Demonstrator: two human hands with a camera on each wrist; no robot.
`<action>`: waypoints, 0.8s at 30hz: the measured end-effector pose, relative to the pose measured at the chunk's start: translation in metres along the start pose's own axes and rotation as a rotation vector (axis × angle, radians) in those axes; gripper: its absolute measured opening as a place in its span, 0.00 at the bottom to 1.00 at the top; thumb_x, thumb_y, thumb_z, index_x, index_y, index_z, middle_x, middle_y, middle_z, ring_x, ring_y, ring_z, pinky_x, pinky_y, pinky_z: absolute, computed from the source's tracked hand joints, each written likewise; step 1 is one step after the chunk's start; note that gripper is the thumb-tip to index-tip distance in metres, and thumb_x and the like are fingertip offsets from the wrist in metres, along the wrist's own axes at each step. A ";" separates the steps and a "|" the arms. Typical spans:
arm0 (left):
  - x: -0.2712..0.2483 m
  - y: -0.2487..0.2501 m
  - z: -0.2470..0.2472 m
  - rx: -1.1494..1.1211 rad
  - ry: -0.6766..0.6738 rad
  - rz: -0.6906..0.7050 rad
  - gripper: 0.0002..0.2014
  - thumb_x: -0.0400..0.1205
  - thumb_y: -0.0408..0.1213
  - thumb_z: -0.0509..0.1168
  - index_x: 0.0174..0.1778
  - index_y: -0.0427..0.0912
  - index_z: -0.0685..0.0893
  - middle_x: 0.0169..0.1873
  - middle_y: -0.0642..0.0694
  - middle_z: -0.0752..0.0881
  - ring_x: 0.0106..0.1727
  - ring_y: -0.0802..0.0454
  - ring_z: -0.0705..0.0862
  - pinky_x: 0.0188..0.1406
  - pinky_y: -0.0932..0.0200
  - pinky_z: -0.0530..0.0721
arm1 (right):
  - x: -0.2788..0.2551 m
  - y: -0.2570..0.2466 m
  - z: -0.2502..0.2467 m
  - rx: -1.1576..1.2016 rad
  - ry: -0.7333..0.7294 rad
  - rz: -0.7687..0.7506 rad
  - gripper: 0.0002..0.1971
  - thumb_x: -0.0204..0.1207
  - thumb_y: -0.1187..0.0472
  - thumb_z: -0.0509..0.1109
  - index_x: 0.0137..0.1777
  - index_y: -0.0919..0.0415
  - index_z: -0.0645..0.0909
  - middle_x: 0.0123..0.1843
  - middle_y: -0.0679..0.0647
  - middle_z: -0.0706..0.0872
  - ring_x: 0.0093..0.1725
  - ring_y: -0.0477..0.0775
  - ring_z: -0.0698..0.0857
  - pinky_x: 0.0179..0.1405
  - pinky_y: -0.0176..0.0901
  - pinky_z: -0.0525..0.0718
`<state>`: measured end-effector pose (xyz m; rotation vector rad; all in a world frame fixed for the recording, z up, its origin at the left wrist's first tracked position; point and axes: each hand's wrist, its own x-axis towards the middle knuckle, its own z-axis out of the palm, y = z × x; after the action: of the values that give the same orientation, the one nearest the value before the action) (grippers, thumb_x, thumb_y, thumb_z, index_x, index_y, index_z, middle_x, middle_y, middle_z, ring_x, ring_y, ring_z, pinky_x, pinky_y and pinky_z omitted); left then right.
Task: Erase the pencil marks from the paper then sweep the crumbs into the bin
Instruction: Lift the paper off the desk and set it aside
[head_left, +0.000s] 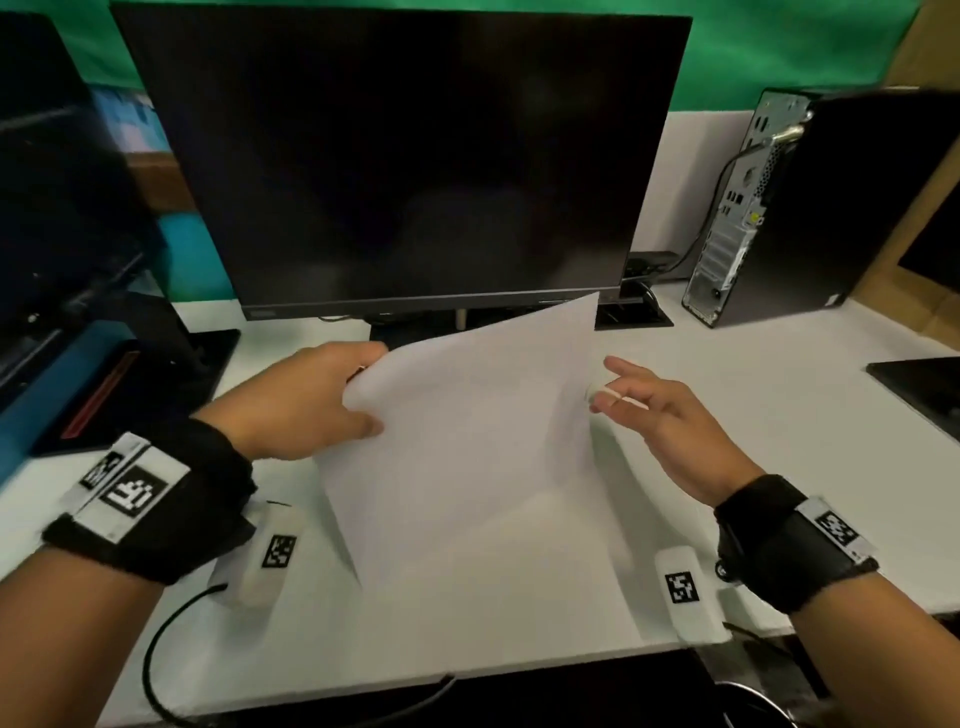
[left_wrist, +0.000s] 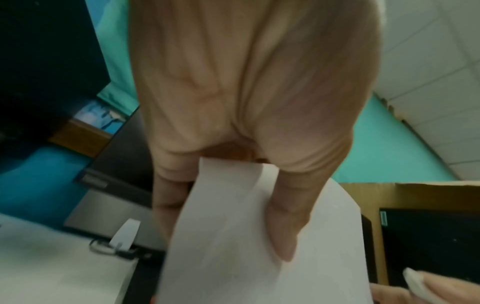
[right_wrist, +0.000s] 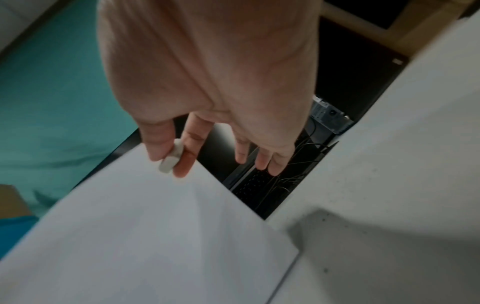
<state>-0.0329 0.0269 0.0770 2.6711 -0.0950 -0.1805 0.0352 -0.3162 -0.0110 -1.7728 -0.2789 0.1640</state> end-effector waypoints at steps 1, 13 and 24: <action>-0.001 0.005 -0.008 -0.009 0.023 0.021 0.16 0.76 0.43 0.77 0.54 0.66 0.82 0.51 0.64 0.85 0.52 0.59 0.84 0.52 0.55 0.84 | 0.005 -0.005 0.003 -0.013 -0.028 -0.034 0.09 0.78 0.50 0.77 0.46 0.55 0.93 0.75 0.43 0.81 0.78 0.38 0.74 0.77 0.48 0.67; -0.021 -0.012 -0.032 -0.238 0.308 -0.067 0.20 0.75 0.38 0.79 0.57 0.60 0.81 0.49 0.57 0.87 0.44 0.59 0.88 0.33 0.64 0.86 | 0.041 -0.042 0.037 -0.145 0.097 -0.252 0.13 0.84 0.49 0.71 0.44 0.54 0.90 0.44 0.46 0.91 0.45 0.50 0.88 0.48 0.45 0.83; -0.082 -0.168 0.001 -0.640 0.372 -0.689 0.28 0.69 0.27 0.82 0.60 0.51 0.79 0.58 0.41 0.85 0.56 0.40 0.87 0.45 0.41 0.92 | 0.062 -0.075 0.198 -0.632 -0.436 -0.211 0.19 0.78 0.49 0.78 0.31 0.62 0.84 0.31 0.57 0.83 0.31 0.50 0.79 0.30 0.37 0.73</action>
<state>-0.1080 0.1845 0.0100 1.9540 0.8558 0.0718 0.0354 -0.0982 0.0211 -2.3023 -0.9081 0.3379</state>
